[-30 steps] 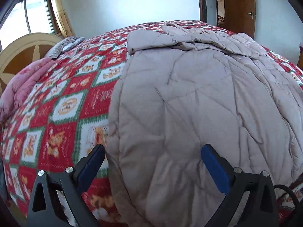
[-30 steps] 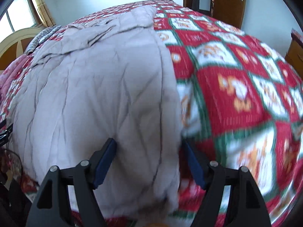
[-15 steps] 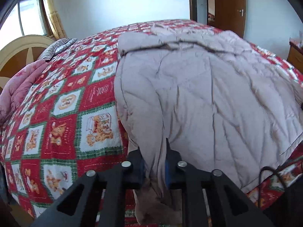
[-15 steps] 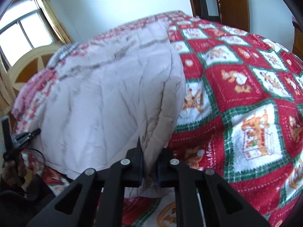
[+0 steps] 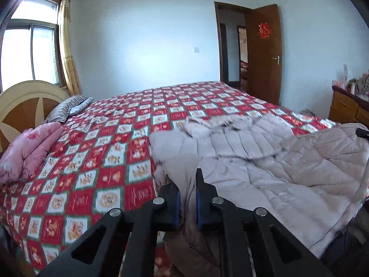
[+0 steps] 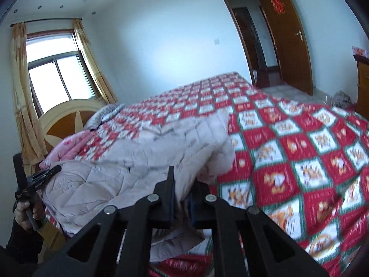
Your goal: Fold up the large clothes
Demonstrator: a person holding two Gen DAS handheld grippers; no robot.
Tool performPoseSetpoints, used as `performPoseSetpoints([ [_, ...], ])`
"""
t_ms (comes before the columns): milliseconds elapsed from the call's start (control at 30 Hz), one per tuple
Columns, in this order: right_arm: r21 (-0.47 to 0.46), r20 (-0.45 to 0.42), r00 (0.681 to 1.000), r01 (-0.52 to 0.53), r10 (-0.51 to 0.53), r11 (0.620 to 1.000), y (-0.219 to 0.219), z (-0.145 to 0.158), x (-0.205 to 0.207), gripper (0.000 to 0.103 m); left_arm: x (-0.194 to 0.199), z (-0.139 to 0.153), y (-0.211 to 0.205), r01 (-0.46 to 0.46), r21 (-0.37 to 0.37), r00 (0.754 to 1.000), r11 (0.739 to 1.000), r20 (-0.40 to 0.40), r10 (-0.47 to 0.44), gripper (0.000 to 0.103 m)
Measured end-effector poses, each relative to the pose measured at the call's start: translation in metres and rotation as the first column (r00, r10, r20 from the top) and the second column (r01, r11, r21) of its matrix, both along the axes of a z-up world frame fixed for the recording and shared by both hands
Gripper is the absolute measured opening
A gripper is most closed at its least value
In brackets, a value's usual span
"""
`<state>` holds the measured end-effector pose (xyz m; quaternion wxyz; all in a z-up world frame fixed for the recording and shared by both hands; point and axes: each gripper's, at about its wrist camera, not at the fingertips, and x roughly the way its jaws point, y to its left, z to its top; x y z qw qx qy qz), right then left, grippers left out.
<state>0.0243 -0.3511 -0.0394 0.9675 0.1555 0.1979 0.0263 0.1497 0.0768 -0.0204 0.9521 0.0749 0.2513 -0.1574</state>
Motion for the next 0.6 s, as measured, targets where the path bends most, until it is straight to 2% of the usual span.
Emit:
performPoseSetpoints([
  [133,0.028,0.062,0.998,0.024,-0.025,0.999,-0.013,0.025,0.032,0.011,0.051,0.019,0.01,-0.011,-0.056,1.0,0.998,0.018,0.012,0.011],
  [200,0.024,0.081,0.996,0.042,-0.044,0.999,-0.015,0.035,0.055,0.011,0.077,0.028,0.013,-0.028,-0.081,0.999,0.996,0.022,0.03,0.016],
  [333,0.029,0.113,0.989,0.092,-0.095,0.995,-0.021,0.047,0.093,0.011,0.119,0.039,0.015,-0.027,-0.197,0.999,0.98,0.017,0.031,0.025],
  [400,0.042,0.116,0.985,0.127,-0.131,0.991,-0.026,0.05,0.116,0.011,0.139,0.042,0.012,-0.034,-0.263,0.999,0.964,0.014,0.039,0.028],
  [500,0.035,0.108,0.978,0.173,-0.176,0.984,-0.031,0.052,0.158,0.011,0.168,0.039,0.0,-0.085,-0.271,0.996,0.959,0.011,0.092,0.029],
  [567,0.03,0.099,0.976,0.193,-0.195,0.981,-0.036,0.055,0.18,0.011,0.195,0.04,-0.001,-0.108,-0.301,0.994,0.948,-0.029,0.104,0.03],
  [600,0.038,0.089,0.975,0.203,-0.206,0.978,-0.042,0.057,0.192,0.011,0.203,0.041,0.001,-0.109,-0.321,0.994,0.941,-0.04,0.102,0.035],
])
